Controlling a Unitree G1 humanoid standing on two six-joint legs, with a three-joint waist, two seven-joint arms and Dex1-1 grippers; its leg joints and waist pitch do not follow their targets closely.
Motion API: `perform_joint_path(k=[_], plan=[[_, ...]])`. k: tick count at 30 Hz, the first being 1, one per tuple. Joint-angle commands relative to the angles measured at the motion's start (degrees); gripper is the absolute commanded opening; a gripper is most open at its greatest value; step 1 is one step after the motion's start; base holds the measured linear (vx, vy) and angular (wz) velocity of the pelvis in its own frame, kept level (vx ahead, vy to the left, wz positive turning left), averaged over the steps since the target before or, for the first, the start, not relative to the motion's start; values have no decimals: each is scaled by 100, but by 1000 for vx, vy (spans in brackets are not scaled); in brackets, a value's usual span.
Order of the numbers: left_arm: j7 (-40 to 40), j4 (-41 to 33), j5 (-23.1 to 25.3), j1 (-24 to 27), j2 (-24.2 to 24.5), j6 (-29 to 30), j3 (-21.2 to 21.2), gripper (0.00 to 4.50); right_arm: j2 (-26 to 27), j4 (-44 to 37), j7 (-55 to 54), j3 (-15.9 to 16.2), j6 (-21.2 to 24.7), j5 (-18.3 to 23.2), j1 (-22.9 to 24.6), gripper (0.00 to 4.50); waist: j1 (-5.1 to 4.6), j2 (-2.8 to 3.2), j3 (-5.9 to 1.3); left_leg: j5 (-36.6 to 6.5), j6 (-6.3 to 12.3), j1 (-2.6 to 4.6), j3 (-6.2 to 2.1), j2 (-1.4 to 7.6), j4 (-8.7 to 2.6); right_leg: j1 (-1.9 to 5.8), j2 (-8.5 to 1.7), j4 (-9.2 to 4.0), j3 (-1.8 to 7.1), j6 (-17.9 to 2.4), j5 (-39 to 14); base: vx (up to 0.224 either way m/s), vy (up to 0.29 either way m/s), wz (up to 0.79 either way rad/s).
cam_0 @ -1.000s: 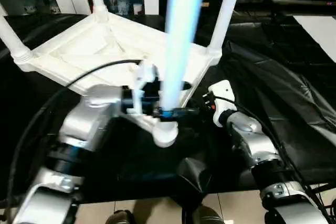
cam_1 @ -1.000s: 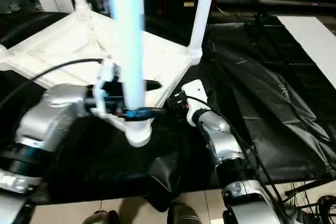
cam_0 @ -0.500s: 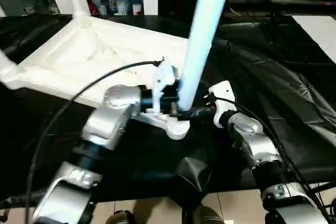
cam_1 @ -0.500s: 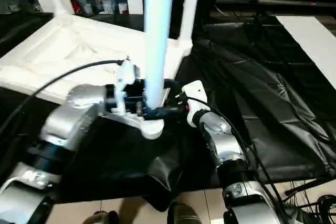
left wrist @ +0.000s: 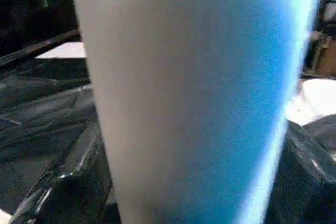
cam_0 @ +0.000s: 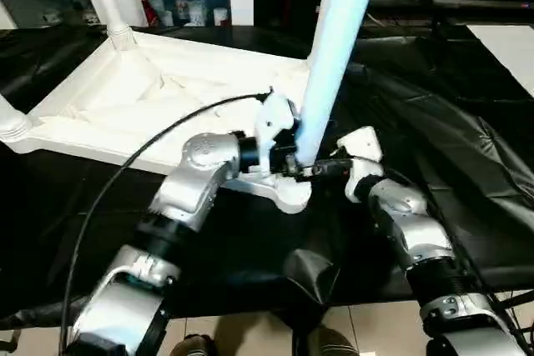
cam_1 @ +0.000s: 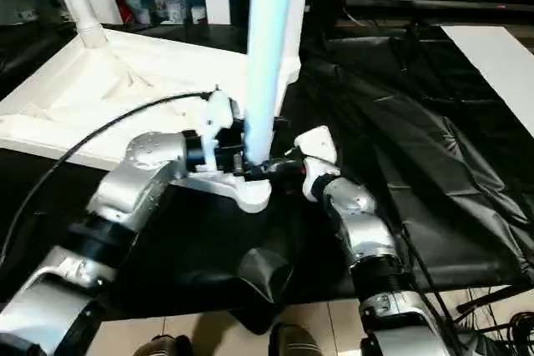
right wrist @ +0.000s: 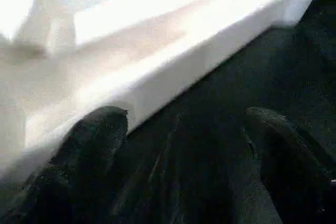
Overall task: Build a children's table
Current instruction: Rotate table base
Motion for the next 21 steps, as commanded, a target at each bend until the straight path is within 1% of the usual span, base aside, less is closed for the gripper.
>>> perform_joint_path(k=[1, 2, 3, 4, 5, 6, 7, 8, 9, 10, 11, 12, 13, 14, 15, 16, 17, 18, 19, 20, 21], plan=[[-446, 4, -46, -30, 316, -104, 60, 395, -305, -425, 370, -160, 3, 188, 106, 405, 78, 57, -576, -1138, 342, 93, -53, 94, -341, 443, -264, -378, 163, -1591, -857, 0, 0, 0], [-555, 40, -18, -19, 414, -180, 52, 395, -404, -519, 503, -173, 33, 225, 143, 405, 95, 53, -578, -1140, 374, 99, -52, 95, -342, 447, -252, -387, 158, -1576, -848, 0, 0, 0], [-647, 86, 9, -15, 494, -251, 46, 395, -495, -597, 629, -184, 63, 257, 174, 405, 98, 60, -577, -1118, 375, 98, -50, 97, -340, 445, -251, -374, 161, -1574, -824, 0, 0, 0], [-874, 152, 28, -11, 679, -280, 32, 395, -680, -777, 909, -170, 129, 314, 250, 405, 118, 69, -575, -1122, 379, 108, -44, 98, -340, 439, -249, -379, 164, -1576, -828, 0, 0, 0], [-1010, 202, 47, -19, 780, -317, 14, 395, -808, -857, 1108, -132, 134, 326, 306, 405, 137, 94, -573, -1173, 370, 122, -45, 100, -345, 430, -249, -386, 162, -1574, -909, 0, 0, 0], [-1124, 281, 89, -44, 886, -333, -9, 395, -940, -937, 1311, -76, 143, 323, 368, 405, 136, 86, -572, -1193, 360, 119, -43, 103, -347, 432, -247, -389, 159, -1571, -932, 0, 0, 0], [-1200, 332, 144, -62, 973, -359, -41, 395, -1046, -982, 1460, -32, 130, 310, 414, 405, 143, 102, -574, -1242, 336, 122, -44, 99, -346, 427, -247, -388, 152, -1578, -1002, 0, 0, 0], [-1290, 396, 215, -84, 1080, -391, -83, 395, -1175, -1034, 1638, 22, 112, 292, 471, 405, 159, 95, -571, -1287, 318, 123, -48, 111, -353, 430, -244, -404, 147, -1554, -1081, 0, 0, 0], [-1353, 466, 282, -113, 1153, -419, -135, 395, -1254, -1056, 1729, 38, 110, 299, 502, 405, 168, 111, -569, -1301, 300, 124, -47, 115, -351, 426, -250, -400, 149, -1537, -1120, 0, 0, 0], [-1477, 665, 519, -168, 1321, -553, -315, 395, -1422, -1160, 1940, 131, 109, 270, 576, 405, 179, 110, -578, -1303, 274, 124, -47, 119, -351, 423, -259, -396, 148, -1528, -1177, 0, 0, 0], [-1559, 809, 686, -207, 1434, -647, -443, 378, -1534, -1234, 2082, 196, 112, 250, 625, 405, 190, 106, -581, -1312, 280, 125, -49, 111, -351, 422, -249, -416, 143, -1494, -1237, 0, 0, 0], [-1513, 1036, 914, -280, 1494, -819, -566, 367, -1676, -1416, 2289, 274, 233, 294, 698, 405, 208, 102, -580, -1327, 277, 133, -48, 115, -350, 419, -245, -414, 149, -1417, -1303, 0, 0, 0], [-1474, 1144, 1019, -316, 1511, -904, -617, 359, -1741, -1512, 2387, 310, 302, 321, 733, 405, 232, 99, -574, -1341, 275, 125, -48, 108, -350, 428, -247, -424, 152, -1333, -1403, 0, 0, 0], [-1435, 1229, 1093, -346, 1516, -972, -653, 359, -1790, -1600, 2463, 337, 361, 353, 760, 405, 244, 100, -583, -1302, 269, 112, -57, 108, -350, 433, -265, -424, 153, -1311, -1452, 0, 0, 0], [-1254, 1584, 1375, -483, 1514, -1263, -788, 359, -1983, -2008, 2783, 439, 618, 518, 874, 405, 257, 106, -585, -1311, 300, 112, -53, 91, -344, 439, -238, -451, 150, -1261, -1507, 0, 0, 0], [-1133, 1804, 1525, -576, 1499, -1448, -856, 348, -2083, -2250, 2945, 468, 780, 646, 928, 405, 286, 107, -591, -1317, 316, 124, -57, 101, -343, 436, -243, -453, 155, -1193, -1528, 0, 0, 0], [-1121, 1918, 1545, -632, 1472, -1489, -865, 348, -2138, -2394, 3056, 485, 879, 744, 960, 405, 289, 108, -598, -1288, 309, 115, -63, 110, -343, 442, -260, -433, 151, -1196, -1503, 0, 0, 0], [-1121, 1918, 1545, -632, 1472, -1489, -865, 334, -2138, -2394, 3056, 485, 879, 744, 960, 405, 306, 103, -612, -1247, 304, 112, -68, 122, -341, 431, -281, -427, 147, -1235, -1491, 0, 0, 0], [-1207, 2102, 1566, -727, 1440, -1556, -895, 323, -2273, -2692, 3300, 535, 1121, 913, 1045, 405, 297, 95, -615, -1207, 291, 98, -69, 118, -339, 435, -281, -424, 145, -1294, -1455, 0, 0, 0], [-1213, 2113, 1571, -734, 1440, -1560, -899, 317, -2282, -2709, 3316, 538, 1133, 922, 1051, 405, 321, 100, -620, -1215, 300, 117, -62, 128, -330, 420, -279, -421, 154, -1336, -1403, 0, 0, 0], [-1256, 2264, 1641, -819, 1438, -1642, -949, 317, -2392, -2907, 3500, 591, 1286, 999, 1116, 405, 318, 115, -610, -1203, 309, 99, -65, 122, -336, 424, -276, -420, 150, -1358, -1375, 0, 0, 0]])
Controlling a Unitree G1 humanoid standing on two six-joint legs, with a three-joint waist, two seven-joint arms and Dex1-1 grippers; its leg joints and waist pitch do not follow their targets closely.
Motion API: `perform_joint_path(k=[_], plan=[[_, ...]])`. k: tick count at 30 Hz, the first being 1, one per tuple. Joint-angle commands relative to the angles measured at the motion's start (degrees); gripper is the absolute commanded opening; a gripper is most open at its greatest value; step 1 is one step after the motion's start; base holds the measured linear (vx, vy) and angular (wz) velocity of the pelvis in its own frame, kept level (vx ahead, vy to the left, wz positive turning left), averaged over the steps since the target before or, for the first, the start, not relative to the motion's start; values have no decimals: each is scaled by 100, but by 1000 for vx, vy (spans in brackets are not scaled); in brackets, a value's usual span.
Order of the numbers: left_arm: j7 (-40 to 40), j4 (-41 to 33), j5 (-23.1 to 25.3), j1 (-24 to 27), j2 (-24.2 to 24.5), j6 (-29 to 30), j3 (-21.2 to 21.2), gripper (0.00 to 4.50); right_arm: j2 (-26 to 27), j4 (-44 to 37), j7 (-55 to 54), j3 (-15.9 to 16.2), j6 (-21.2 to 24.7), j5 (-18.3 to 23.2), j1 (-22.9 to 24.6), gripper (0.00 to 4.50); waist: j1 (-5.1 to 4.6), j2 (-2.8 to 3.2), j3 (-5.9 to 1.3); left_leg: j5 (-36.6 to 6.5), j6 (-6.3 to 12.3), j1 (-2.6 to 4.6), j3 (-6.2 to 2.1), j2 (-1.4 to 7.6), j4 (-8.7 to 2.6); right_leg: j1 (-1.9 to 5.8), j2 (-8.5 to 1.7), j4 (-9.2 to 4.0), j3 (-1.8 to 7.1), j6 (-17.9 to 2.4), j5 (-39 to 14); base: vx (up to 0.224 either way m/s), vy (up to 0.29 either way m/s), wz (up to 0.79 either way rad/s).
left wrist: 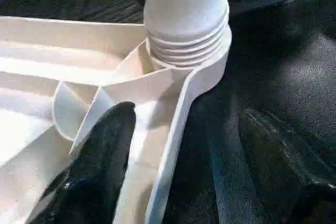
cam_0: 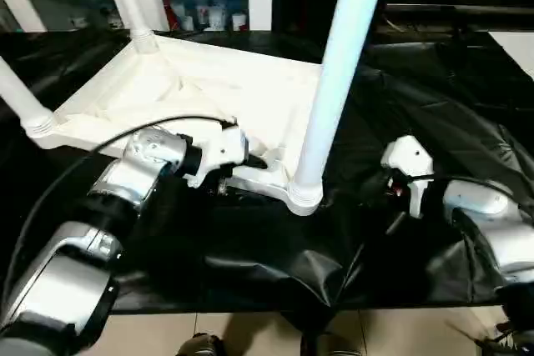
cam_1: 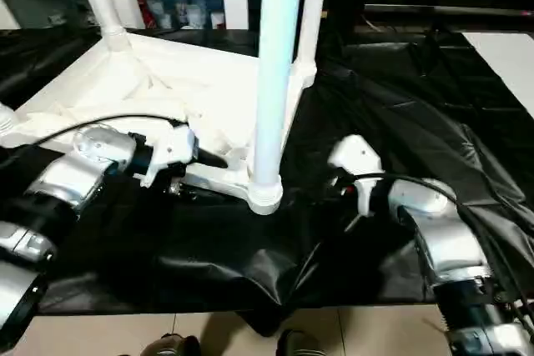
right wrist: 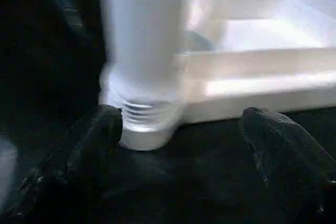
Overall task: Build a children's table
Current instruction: Rotate table base
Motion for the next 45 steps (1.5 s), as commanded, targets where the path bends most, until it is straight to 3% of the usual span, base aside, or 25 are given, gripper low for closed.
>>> perform_joint_path(k=[1, 5, 9, 11, 12, 13, 19, 26, 27, 29, 31, 33, 34, 38, 40, 41, 42, 43, 45], plan=[[-65, 199, 172, -169, 35, -157, -96, 301, -171, -312, 283, 106, 234, 133, 106, 405, 41, 11, -562, -1212, 315, 107, -55, 128, -343, 403, -278, -417, 157, -1371, -1317, 0, 0, 0], [105, 567, 397, -367, -40, -439, -183, 274, -269, -477, 386, 139, 328, 150, 171, 405, 27, -27, -564, -1232, 284, 90, -59, 106, -333, 407, -292, -440, 148, -1340, -1462, 0, 0, 0], [165, 1156, 635, -610, -186, -832, -257, 235, -414, -740, 455, 163, 524, 196, 255, 405, 45, -11, -564, -1220, 269, 86, -70, 91, -336, 421, -272, -463, 146, -1232, -1551, 0, 0, 0], [240, 1300, 739, -678, -232, -981, -320, 230, -479, -801, 461, 183, 597, 187, 266, 405, 56, -79, -596, -1113, 301, 82, -73, 94, -318, 434, -290, -434, 146, -1253, -1462, 0, 0, 0], [276, 1336, 790, -701, -240, -1033, -356, 222, -505, -824, 470, 193, 623, 191, 270, 405, 52, -71, -591, -1096, 314, 77, -70, 99, -321, 428, -291, -434, 146, -1268, -1438, 0, 0, 0], [257, 1418, 822, -744, -275, -1070, -356, 209, -524, -892, 506, 210, 694, 219, 264, 405, 49, -125, -592, -1071, 342, 67, -61, 97, -314, 434, -287, -439, 147, -1257, -1423, 0, 0, 0], [335, 1695, 949, -842, -366, -1227, -384, 164, -546, -907, 584, 275, 735, 194, 221, 405, 57, -67, -584, -1094, 353, 76, -64, 100, -308, 410, -294, -445, 144, -1265, -1524, 0, 0, 0], [530, 2175, 1215, -1064, -462, -1392, -445, 111, -595, -1088, 566, 259, 844, 248, 301, 405, 65, -53, -581, -1157, 318, 84, -81, 91, -315, 426, -287, -453, 142, -1223, -1470, 0, 0, 0], [558, 2228, 1264, -1104, -459, -1401, -466, 102, -595, -1105, 553, 266, 846, 237, 327, 405, 75, 10, -592, -1145, 308, 88, -90, 94, -312, 428, -296, -444, 141, -1250, -1437, 0, 0, 0], [554, 2292, 1311, -1171, -459, -1368, -474, 82, -580, -1136, 525, 269, 862, 239, 352, 405, 72, -12, -603, -1153, 307, 83, -84, 88, -305, 440, -283, -448, 137, -1314, -1307, 0, 0, 0], [432, 2330, 1381, -1214, -436, -1224, -527, 62, -555, -1124, 495, 284, 840, 215, 363, 405, 80, 13, -613, -1163, 287, 86, -90, 93, -305, 444, -288, -441, 133, -1351, -1302, 0, 0, 0], [368, 2342, 1435, -1216, -413, -1166, -574, 52, -540, -1106, 478, 294, 813, 192, 367, 405, 76, 3, -608, -1168, 272, 83, -90, 93, -309, 448, -291, -444, 133, -1364, -1298, 0, 0, 0], [288, 2390, 1463, -1203, -409, -1034, -572, 42, -478, -1076, 389, 288, 782, 153, 361, 405, 71, -31, -601, -1152, 284, 72, -87, 87, -309, 451, -287, -437, 134, -1362, -1273, 0, 0, 0], [382, 2354, 1367, -1147, -434, -853, -435, 19, -338, -1040, 230, 232, 770, 162, 298, 405, 37, -29, -587, -1102, 326, 59, -86, 70, -310, 448, -290, -446, 131, -1331, -1350, 0, 0, 0], [365, 2270, 1180, -1067, -486, -406, -227, 6, -156, -947, -61, 153, 715, 109, 250, 405, 19, -44, -578, -1098, 332, 61, -82, 63, -308, 435, -294, -456, 127, -1294, -1514, 0, 0, 0], [282, 2177, 1133, -994, -475, -147, -199, 5, -62, -867, -225, 127, 712, 63, 222, 405, -8, -111, -560, -1083, 325, 43, -77, 59, -317, 429, -299, -471, 125, -1258, -1640, 0, 0, 0], [234, 2114, 1120, -943, -463, -46, -191, 3, -13, -821, -304, 120, 692, 41, 209, 405, -5, -80, -559, -1070, 311, 49, -89, 59, -319, 422, -307, -463, 123, -1244, -1720, 0, 0, 0], [170, 2005, 1054, -858, -461, 71, -150, 3, 33, -777, -382, 128, 678, 5, 199, 405, -21, -135, -544, -1140, 316, 55, -77, 58, -323, 402, -294, -509, 118, -1154, -1960, 0, 0, 0], [-7, 1556, 783, -535, -501, 415, 10, 2, 131, -653, -512, 183, 639, -82, 176, 405, -28, -104, -517, -1148, 331, 50, -83, 66, -339, 389, -313, -509, 122, -1156, -2074, 0, 0, 0]])
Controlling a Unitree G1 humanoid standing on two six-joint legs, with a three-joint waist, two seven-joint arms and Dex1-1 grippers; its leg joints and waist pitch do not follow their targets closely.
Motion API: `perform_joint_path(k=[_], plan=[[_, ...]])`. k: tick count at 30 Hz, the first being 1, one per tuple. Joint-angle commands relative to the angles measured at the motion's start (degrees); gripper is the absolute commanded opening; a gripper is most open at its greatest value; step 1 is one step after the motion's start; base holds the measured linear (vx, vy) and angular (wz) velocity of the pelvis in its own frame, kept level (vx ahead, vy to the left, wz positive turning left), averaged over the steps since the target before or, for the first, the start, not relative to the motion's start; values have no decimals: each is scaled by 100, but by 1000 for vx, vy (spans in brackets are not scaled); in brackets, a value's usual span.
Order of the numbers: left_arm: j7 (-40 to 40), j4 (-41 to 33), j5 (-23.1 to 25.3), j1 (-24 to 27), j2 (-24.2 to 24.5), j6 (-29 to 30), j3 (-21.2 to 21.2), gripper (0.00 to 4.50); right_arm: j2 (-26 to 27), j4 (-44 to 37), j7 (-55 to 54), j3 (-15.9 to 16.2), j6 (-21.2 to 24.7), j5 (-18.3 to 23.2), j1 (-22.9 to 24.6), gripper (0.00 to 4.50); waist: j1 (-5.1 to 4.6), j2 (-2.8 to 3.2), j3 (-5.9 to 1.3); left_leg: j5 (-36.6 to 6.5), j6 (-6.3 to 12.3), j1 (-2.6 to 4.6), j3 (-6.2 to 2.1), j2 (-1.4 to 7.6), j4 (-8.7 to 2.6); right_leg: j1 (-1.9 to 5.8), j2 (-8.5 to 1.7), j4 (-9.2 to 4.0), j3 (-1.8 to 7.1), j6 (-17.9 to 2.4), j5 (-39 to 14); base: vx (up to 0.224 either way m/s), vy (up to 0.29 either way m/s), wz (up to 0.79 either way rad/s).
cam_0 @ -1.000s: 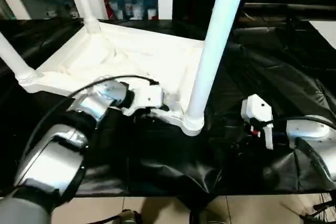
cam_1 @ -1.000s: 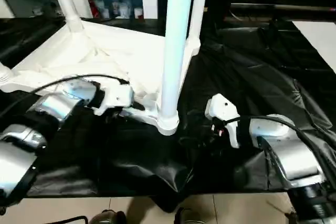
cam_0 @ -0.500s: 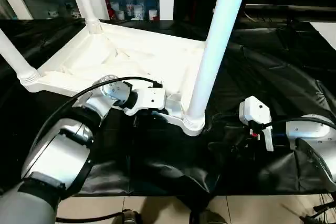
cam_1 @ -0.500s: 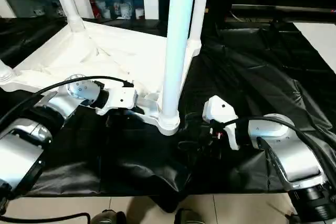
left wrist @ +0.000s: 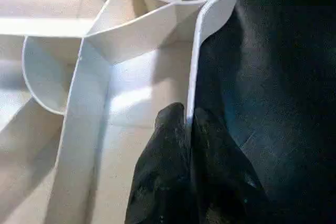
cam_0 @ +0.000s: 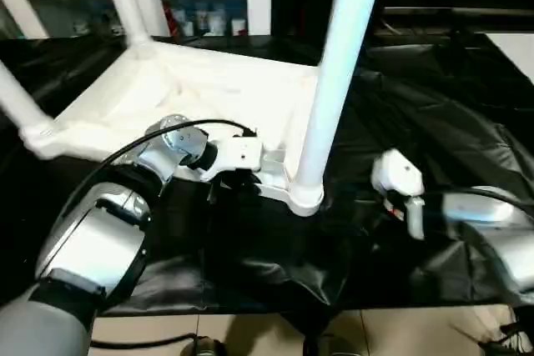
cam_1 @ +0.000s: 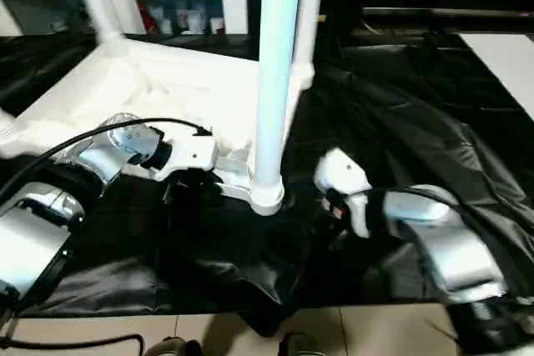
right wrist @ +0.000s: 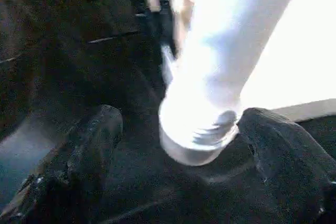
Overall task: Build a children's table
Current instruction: Rotate table base
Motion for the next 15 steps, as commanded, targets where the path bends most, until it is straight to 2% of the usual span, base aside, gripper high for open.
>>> perform_joint_path(k=[1, 2, 3, 4, 5, 6, 7, 10, 11, 12, 13, 15], plan=[[-38, -248, -285, 396, -12, 493, 193, 2, 51, 125, -148, -22, -104, -118, -59, 405, 52, -136, -454, -1164, 340, 72, -69, 76, -348, 370, -311, -515, 130, -1162, -2088, 0, 0, 0], [-38, -248, -285, 396, -12, 493, 193, 2, 51, 125, -148, -22, -104, -118, -59, 405, 44, -132, -460, -1166, 340, 72, -70, 88, -350, 372, -313, -501, 138, -1185, -2028, 0, 0, 0], [140, -603, -290, 638, -1, 652, 207, 2, 150, 241, -328, -31, -79, -181, -110, 405, 45, -146, -451, -1200, 364, 84, -57, 92, -352, 345, -293, -514, 138, -1194, -1967, 0, 0, 0], [279, -770, -302, 758, -9, 708, 233, 2, 189, 284, -424, -43, -83, -222, -144, 405, 17, -196, -417, -1230, 366, 54, -59, 90, -368, 345, -285, -505, 130, -1188, -1998, 0, 0, 0], [374, -884, -309, 847, -20, 724, 259, 2, 220, 307, -493, -56, -75, -236, -167, 405, 31, -153, -427, -1271, 356, 88, -66, 99, -371, 331, -301, -513, 131, -1141, -2128, 0, 0, 0], [444, -939, -292, 901, -22, 671, 257, 2, 225, 308, -501, -53, -68, -237, -173, 405, 22, -152, -425, -1289, 348, 83, -67, 104, -371, 330, -302, -514, 133, -1117, -2172, 0, 0, 0], [675, -1118, -228, 1075, -27, 493, 246, 2, 242, 309, -519, -40, -45, -235, -189, 405, 22, -183, -409, -1342, 350, 90, -74, 111, -379, 322, -299, -518, 135, -1048, -2275, 0, 0, 0], [907, -1504, -161, 1372, -46, 363, 235, 2, 255, 384, -546, -13, -97, -255, -157, 405, 6, -186, -385, -1514, 316, 96, -81, 126, -404, 293, -304, -558, 134, -884, -2589, 0, 0, 0], [966, -1696, -150, 1504, -50, 374, 248, 2, 265, 430, -564, -8, -134, -269, -135, 405, 0, -232, -380, -1547, 314, 99, -76, 118, -406, 276, -300, -579, 134, -809, -2703, 0, 0, 0], [993, -1827, -144, 1587, -50, 396, 260, 2, 270, 448, -574, -8, -153, -274, -118, 405, -1, -233, -383, -1546, 302, 100, -90, 137, -414, 280, -317, -564, 137, -805, -2699, 0, 0, 0], [1000, -1926, -121, 1642, -40, 412, 247, 2, 267, 452, -578, -14, -161, -273, -107, 405, -11, -265, -368, -1541, 305, 83, -83, 131, -421, 269, -309, -580, 137, -758, -2739, 0, 0, 0], [907, -2157, -56, 1789, 55, 389, 156, 2, 302, 475, -613, -29, -215, -270, -98, 405, -3, -230, -358, -1612, 283, 100, -93, 138, -436, 242, -317, -589, 144, -704, -2825, 0, 0, 0]])
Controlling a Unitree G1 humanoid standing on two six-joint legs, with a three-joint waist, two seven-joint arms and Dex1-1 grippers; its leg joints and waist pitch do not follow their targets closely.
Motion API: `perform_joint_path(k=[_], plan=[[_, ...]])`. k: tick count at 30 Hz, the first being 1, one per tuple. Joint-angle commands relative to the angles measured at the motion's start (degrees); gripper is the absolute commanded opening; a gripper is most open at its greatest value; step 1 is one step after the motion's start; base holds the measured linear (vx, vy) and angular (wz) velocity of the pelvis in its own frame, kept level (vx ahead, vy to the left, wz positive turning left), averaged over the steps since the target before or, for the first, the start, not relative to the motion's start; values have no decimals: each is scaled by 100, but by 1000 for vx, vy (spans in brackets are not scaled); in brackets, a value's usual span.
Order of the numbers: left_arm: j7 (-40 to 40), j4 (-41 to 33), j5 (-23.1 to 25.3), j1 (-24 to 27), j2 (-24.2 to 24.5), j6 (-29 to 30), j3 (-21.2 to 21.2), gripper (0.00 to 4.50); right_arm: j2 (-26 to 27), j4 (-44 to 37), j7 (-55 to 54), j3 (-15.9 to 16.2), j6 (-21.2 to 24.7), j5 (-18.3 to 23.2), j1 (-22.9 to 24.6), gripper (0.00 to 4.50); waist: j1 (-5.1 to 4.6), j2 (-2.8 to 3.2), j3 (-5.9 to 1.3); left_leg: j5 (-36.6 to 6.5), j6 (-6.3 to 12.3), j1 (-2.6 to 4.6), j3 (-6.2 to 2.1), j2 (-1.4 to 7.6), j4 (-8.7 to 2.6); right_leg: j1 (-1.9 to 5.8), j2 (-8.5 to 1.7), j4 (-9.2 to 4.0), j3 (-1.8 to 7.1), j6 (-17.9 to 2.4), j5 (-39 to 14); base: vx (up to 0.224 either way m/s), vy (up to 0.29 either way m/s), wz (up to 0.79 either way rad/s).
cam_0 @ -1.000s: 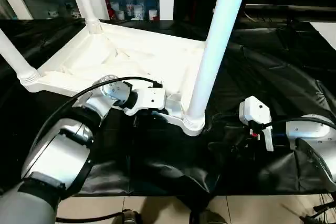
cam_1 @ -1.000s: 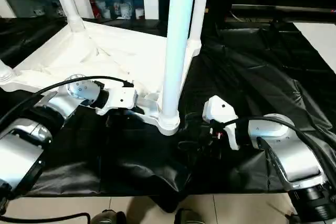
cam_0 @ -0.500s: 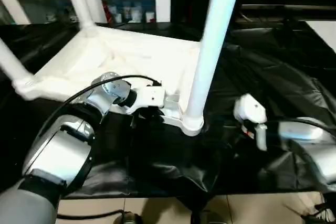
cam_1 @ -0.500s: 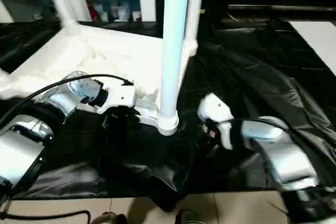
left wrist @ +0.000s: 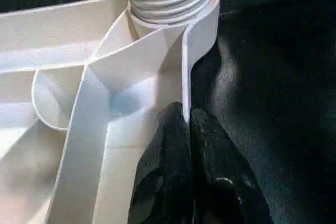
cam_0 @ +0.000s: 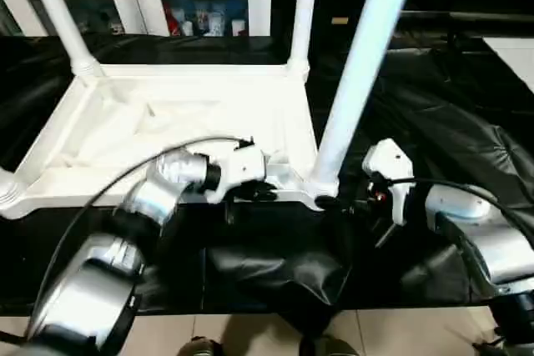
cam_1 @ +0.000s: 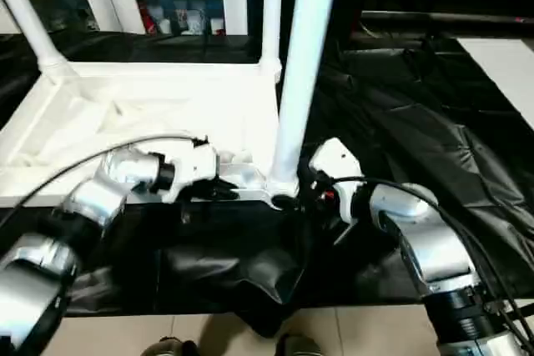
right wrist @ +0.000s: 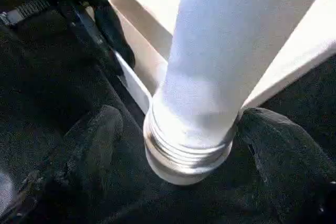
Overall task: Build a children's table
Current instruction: Rotate table base
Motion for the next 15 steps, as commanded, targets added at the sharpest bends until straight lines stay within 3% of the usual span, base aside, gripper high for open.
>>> perform_joint_path(k=[1, 6, 8, 15], plan=[[-1, -140, 256, 337, 103, 113, -251, 2, 43, 86, -130, -29, -271, -123, -8, 405, -22, -87, -383, -1552, 259, 92, -104, 161, -447, 263, -327, -522, 140, -762, -2555, 0, 0, 0], [-194, -438, -77, 534, 97, 296, -136, 2, 308, 349, -447, -182, -543, -109, -116, 405, -53, -101, -374, -1485, 283, 112, -59, 153, -441, 237, -302, -504, 161, -980, -1996, 0, 0, 0], [-380, -593, -206, 610, 99, 537, -115, 2, 408, 479, -405, -169, -669, -45, -127, 405, -59, -102, -367, -1378, 327, 85, -56, 148, -448, 272, -311, -473, 167, -1076, -1770, 0, 0, 0], [-711, -670, -217, 575, 198, 682, -215, 2, 467, 811, -122, 66, -1040, -106, -174, 405, -91, -126, -334, -1327, 392, 78, -48, 139, -461, 278, -310, -486, 163, -1076, -1841, 0, 0, 0]])
